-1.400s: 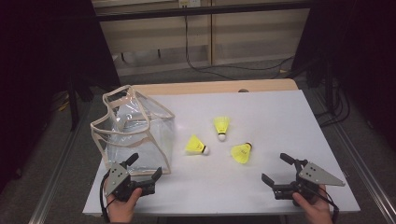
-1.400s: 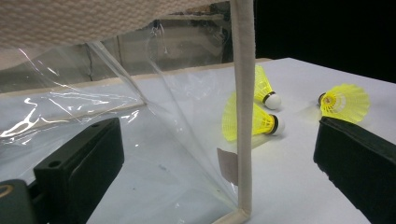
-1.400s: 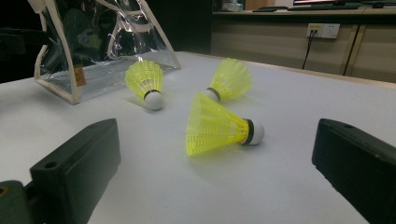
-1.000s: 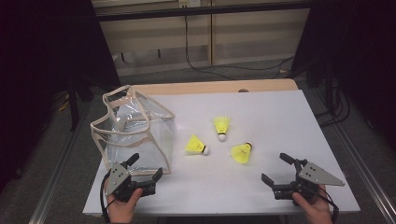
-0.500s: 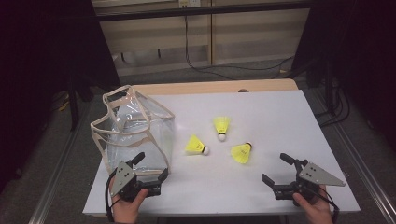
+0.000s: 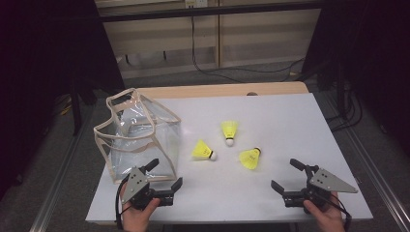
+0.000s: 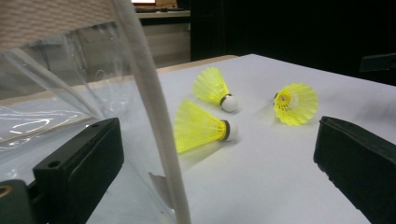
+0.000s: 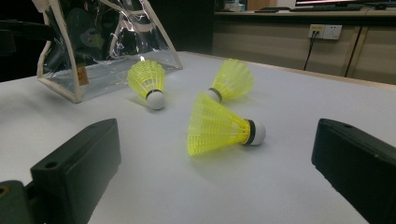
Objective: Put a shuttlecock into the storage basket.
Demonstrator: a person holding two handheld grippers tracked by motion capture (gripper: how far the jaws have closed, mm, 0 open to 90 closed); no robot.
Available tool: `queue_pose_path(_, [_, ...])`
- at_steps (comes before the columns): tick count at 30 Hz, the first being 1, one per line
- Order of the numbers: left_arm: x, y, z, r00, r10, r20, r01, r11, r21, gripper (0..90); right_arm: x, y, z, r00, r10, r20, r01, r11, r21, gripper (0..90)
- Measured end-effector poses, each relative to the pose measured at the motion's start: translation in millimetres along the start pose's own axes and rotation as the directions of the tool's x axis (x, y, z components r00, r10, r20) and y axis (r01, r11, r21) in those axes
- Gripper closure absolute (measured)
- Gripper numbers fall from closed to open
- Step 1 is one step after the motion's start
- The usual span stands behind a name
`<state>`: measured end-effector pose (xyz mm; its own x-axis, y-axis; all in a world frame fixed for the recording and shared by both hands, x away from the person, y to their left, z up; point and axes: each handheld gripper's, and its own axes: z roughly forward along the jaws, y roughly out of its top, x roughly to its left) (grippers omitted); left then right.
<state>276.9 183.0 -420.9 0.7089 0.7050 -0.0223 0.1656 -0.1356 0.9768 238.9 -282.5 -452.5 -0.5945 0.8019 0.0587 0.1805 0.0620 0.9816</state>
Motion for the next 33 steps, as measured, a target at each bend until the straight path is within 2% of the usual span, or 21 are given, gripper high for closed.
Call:
queue_pose_path(10, [-4.7,0.9,6.0,0.9989,0.006,0.047,-0.007,1.0000,0.007,1.7,0.2,-0.2,-0.6,1.0000,-0.001,-0.001,0.001,1.000,0.002,1.4])
queue_pose_path(12, [-6.6,1.4,8.1,0.9982,-0.010,0.059,0.010,0.9999,0.002,1.7,0.3,-0.2,-0.8,1.0000,-0.004,-0.002,0.004,1.000,0.002,1.4])
queue_pose_path(16, [-8.4,2.4,10.2,0.9978,-0.005,0.066,0.005,1.0000,0.008,1.7,0.5,-0.2,-0.8,1.0000,-0.004,-0.003,0.004,1.000,0.002,1.5])
queue_pose_path(20, [-11.1,2.9,14.3,0.9959,-0.010,0.090,0.009,0.9999,0.015,1.7,0.7,-0.2,-0.7,1.0000,-0.003,-0.004,0.003,1.000,0.002,1.5])
queue_pose_path(21, [-13.4,3.2,17.1,0.9950,-0.026,0.097,0.025,0.9996,0.011,1.6,0.7,-0.4,-0.4,1.0000,-0.004,-0.004,0.004,1.000,0.003,1.6])
queue_pose_path(24, [-14.5,3.8,19.1,0.9937,-0.015,0.111,0.013,0.9998,0.018,1.7,1.2,-0.4,-0.2,1.0000,-0.004,-0.006,0.004,1.000,0.005,1.7])
queue_pose_path(29, [-20.2,5.7,26.3,0.9889,-0.036,0.144,0.033,0.9991,0.026,1.7,1.7,-0.5,0.4,0.9999,-0.005,-0.009,0.005,1.000,0.006,1.7])
queue_pose_path(33, [-22.3,6.6,31.6,0.9880,-0.041,0.149,0.036,0.9987,0.035,1.7,2.1,-0.5,0.6,0.9999,-0.005,-0.012,0.005,1.000,0.006,1.7])
